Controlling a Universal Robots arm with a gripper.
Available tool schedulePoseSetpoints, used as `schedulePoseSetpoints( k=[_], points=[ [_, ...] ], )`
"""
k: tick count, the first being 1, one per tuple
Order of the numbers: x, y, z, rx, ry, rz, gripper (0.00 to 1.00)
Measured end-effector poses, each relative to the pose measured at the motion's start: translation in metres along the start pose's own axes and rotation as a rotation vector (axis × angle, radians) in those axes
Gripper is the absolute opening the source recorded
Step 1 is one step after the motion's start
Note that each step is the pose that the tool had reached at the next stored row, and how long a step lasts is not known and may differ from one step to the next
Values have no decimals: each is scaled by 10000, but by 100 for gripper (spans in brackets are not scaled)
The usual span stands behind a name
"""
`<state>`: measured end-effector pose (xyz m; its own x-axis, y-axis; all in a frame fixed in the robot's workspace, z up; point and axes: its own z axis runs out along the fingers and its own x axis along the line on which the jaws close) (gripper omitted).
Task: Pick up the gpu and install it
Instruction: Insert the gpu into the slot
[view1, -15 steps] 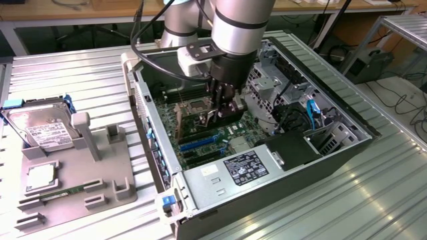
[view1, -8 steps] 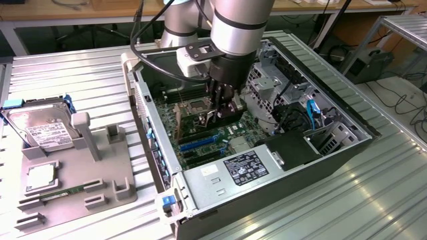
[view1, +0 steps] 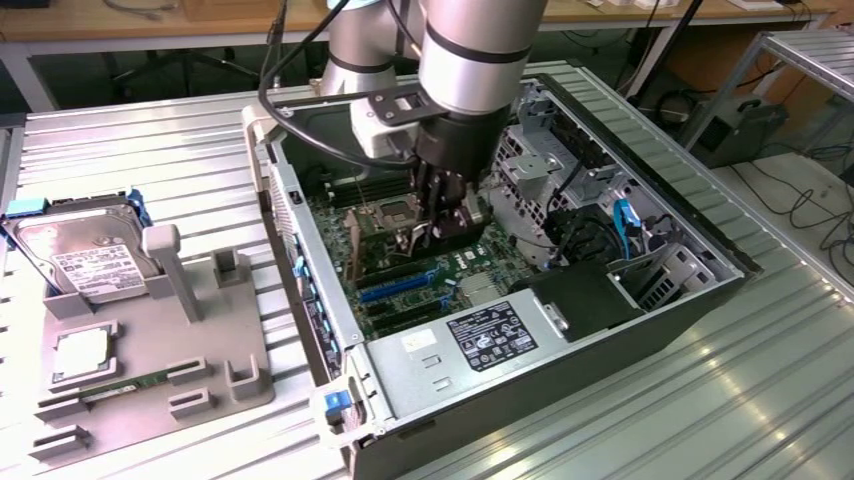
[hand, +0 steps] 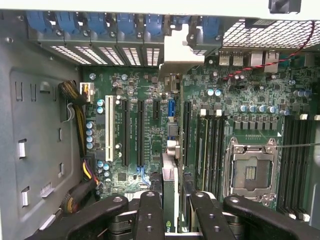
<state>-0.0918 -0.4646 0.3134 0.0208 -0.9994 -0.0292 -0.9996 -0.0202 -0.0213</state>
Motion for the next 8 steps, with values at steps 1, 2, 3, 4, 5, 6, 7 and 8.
schedulePoseSetpoints(
  k=[1,2,3,4,5,6,7,8],
  points=[
    [1,0,5,2,1,59,26],
    [1,0,10,5,2,147,26],
    [1,-1,14,7,6,244,26],
    [2,-1,20,11,10,394,26],
    [2,-1,27,16,13,559,26],
    [2,0,31,20,19,689,26],
    [2,0,35,20,20,726,26],
    [3,2,41,22,19,747,26]
  ],
)
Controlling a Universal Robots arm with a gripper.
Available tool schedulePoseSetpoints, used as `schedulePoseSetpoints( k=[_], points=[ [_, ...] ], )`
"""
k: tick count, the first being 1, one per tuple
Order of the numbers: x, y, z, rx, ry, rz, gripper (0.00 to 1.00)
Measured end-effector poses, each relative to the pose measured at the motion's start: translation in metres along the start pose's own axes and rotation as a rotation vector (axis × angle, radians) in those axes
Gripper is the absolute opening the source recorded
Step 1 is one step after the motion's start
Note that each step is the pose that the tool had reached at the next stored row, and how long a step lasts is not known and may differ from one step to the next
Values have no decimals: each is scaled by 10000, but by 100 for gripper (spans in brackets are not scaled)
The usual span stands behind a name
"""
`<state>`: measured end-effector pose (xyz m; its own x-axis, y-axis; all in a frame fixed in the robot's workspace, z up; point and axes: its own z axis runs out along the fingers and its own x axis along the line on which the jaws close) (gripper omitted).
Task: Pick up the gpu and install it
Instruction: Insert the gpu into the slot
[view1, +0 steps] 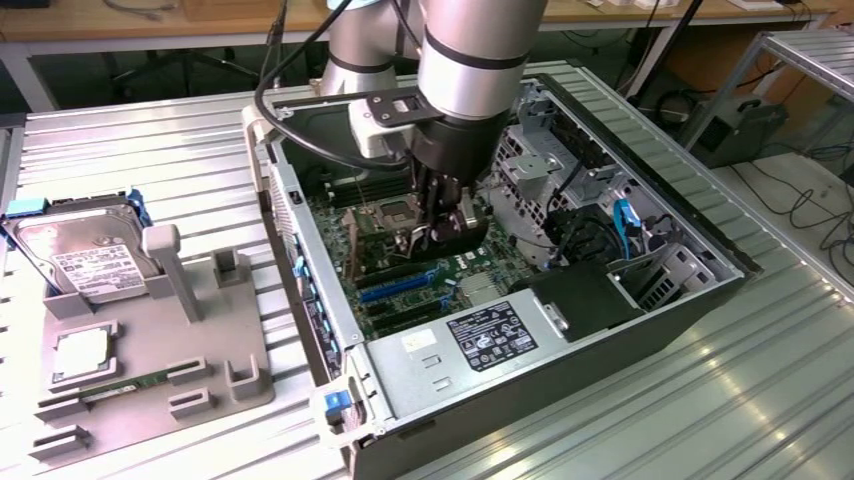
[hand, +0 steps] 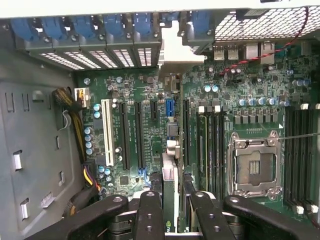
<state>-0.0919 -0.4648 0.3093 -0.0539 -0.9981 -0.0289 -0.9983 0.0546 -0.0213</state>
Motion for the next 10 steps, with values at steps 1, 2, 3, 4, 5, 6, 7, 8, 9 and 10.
schedulePoseSetpoints(
  k=[1,2,3,4,5,6,7,8,9,10],
  points=[
    [0,7,8,1,-1,11,26],
    [1,12,16,1,0,11,26],
    [2,20,27,0,2,9,26],
    [3,30,39,1,3,11,26],
    [3,39,46,1,4,11,26],
    [4,54,57,1,11,15,26],
    [5,66,67,2,18,16,26],
    [6,72,75,2,25,17,26],
    [6,78,84,2,31,17,26],
    [7,83,93,2,36,17,26]
  ],
)
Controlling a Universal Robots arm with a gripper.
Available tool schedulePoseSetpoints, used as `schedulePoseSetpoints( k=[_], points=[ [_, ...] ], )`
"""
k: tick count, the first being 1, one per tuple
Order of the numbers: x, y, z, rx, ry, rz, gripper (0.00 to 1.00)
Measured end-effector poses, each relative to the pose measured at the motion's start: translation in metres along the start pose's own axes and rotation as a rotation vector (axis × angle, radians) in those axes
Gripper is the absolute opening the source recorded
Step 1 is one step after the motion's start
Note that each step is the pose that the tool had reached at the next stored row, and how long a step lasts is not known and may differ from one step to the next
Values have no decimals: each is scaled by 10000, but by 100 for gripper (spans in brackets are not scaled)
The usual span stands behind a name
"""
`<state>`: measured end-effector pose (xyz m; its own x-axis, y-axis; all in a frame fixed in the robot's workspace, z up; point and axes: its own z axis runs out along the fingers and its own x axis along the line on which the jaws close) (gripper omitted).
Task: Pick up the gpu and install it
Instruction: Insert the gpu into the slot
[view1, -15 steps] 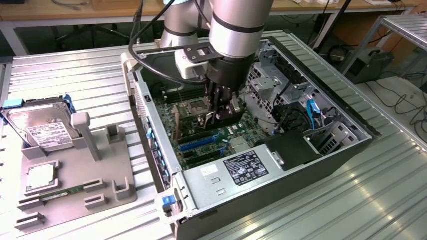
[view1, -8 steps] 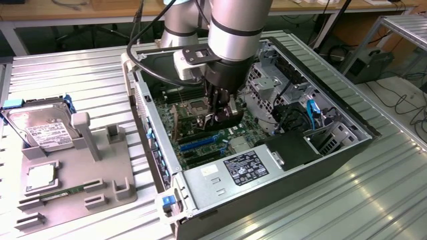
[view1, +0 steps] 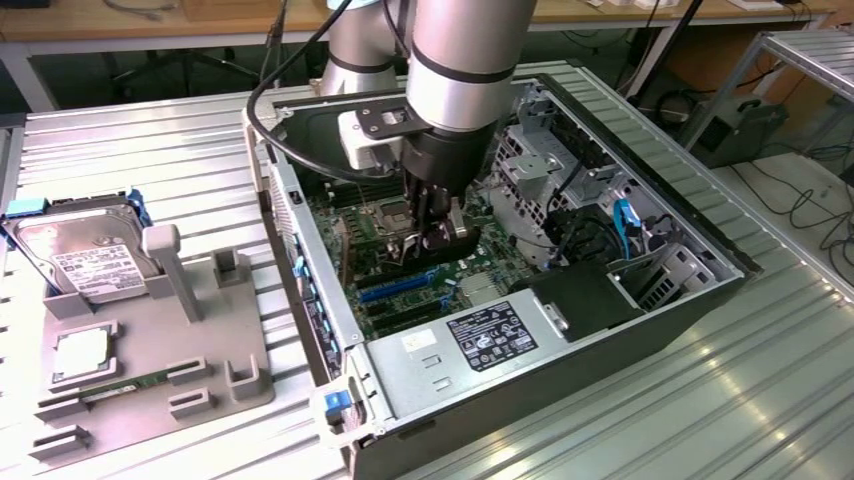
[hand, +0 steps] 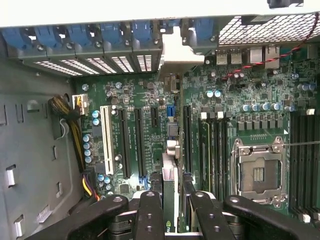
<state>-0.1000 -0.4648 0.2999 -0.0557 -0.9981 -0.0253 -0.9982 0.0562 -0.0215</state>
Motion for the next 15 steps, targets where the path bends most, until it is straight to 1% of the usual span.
schedulePoseSetpoints(
  k=[3,12,15],
  points=[
    [2,15,26,0,8,0,26],
    [6,53,102,0,8,-4,26],
    [7,62,120,-1,10,-74,26]
  ],
)
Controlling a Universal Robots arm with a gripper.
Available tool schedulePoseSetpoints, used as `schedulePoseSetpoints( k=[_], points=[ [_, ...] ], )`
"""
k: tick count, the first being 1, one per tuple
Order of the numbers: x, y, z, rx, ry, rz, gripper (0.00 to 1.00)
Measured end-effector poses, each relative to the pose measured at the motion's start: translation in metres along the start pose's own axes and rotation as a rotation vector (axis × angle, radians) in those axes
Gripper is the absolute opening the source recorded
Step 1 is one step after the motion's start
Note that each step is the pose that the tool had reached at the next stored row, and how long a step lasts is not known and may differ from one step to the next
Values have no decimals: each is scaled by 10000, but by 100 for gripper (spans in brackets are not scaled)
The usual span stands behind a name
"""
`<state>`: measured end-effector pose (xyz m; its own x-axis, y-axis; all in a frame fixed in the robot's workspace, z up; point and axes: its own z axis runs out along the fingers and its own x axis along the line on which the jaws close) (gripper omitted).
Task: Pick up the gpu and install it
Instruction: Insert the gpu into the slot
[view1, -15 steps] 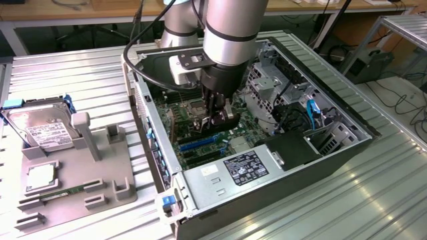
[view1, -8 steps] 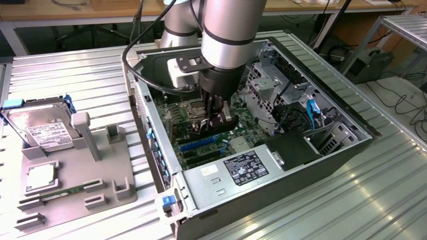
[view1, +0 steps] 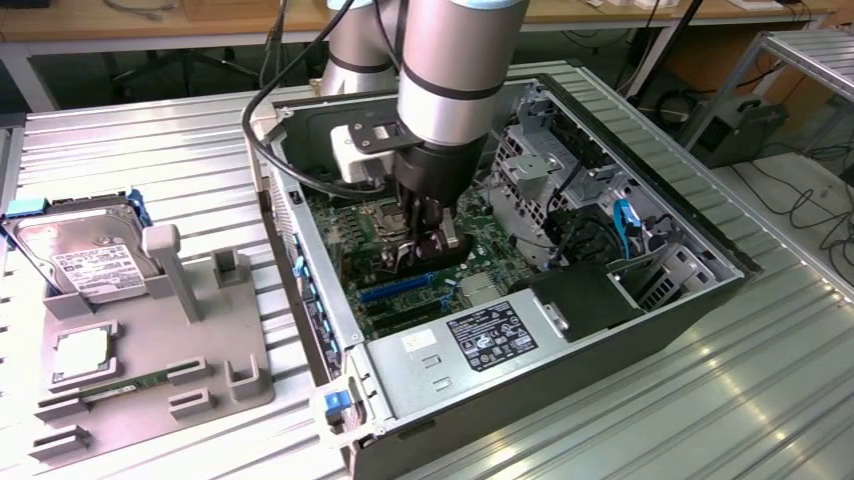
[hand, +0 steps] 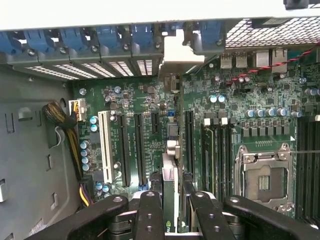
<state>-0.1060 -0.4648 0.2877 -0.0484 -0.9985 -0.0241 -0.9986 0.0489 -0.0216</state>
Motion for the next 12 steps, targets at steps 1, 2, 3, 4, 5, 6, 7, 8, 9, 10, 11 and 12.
schedulePoseSetpoints(
  k=[1,2,3,4,5,6,7,8,9,10,11,12],
  points=[
    [0,3,6,-1,3,-35,26],
    [0,6,10,-1,12,-64,26],
    [1,8,15,-1,32,-90,26],
    [1,13,21,-1,35,-106,26],
    [2,20,28,-1,38,-118,26],
    [2,28,36,-1,38,-125,26],
    [2,34,45,-1,38,-130,26],
    [1,49,68,-1,38,-145,26],
    [-3,60,82,-2,41,-156,26],
    [-7,66,88,-3,44,-163,26],
    [-10,73,96,-2,43,-173,26],
    [-13,79,102,-3,46,-186,26]
  ],
)
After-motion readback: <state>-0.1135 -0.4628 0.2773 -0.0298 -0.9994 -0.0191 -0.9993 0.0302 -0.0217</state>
